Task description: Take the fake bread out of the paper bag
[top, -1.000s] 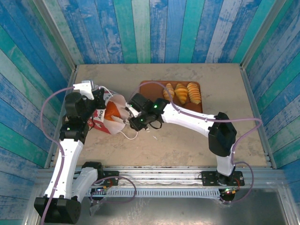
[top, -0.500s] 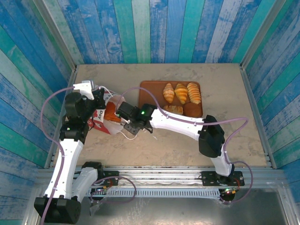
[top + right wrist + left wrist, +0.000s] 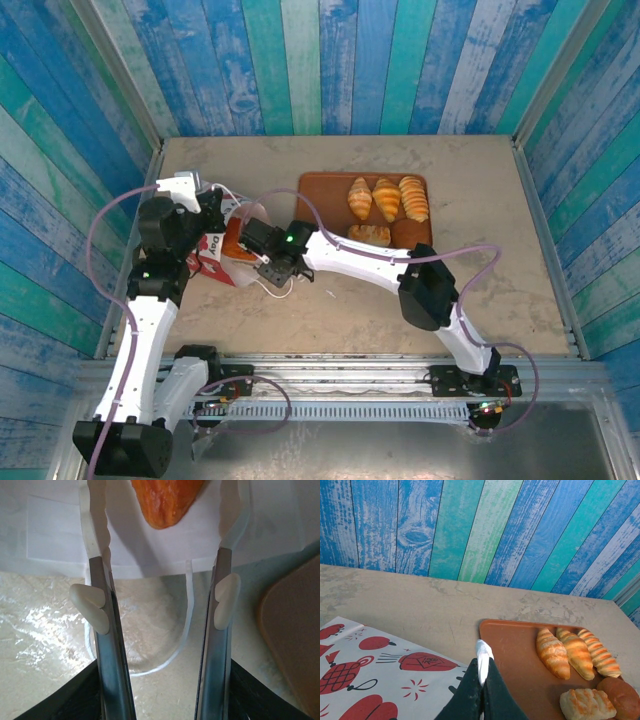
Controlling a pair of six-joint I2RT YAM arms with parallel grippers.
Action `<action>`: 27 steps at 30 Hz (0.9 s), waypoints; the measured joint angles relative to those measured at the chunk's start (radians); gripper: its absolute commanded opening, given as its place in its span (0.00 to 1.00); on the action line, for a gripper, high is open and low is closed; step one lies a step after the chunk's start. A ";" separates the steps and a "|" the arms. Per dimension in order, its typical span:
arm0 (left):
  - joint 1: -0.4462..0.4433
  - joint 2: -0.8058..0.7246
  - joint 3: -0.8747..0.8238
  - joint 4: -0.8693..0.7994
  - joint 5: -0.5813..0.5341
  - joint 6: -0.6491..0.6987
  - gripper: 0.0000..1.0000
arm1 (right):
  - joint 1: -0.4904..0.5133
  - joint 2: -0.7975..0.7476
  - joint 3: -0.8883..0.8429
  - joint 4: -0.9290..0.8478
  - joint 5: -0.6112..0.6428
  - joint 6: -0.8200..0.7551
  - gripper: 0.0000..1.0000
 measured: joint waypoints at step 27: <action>0.000 0.000 0.000 0.000 -0.001 -0.011 0.00 | 0.000 -0.063 -0.174 0.089 0.013 -0.027 0.42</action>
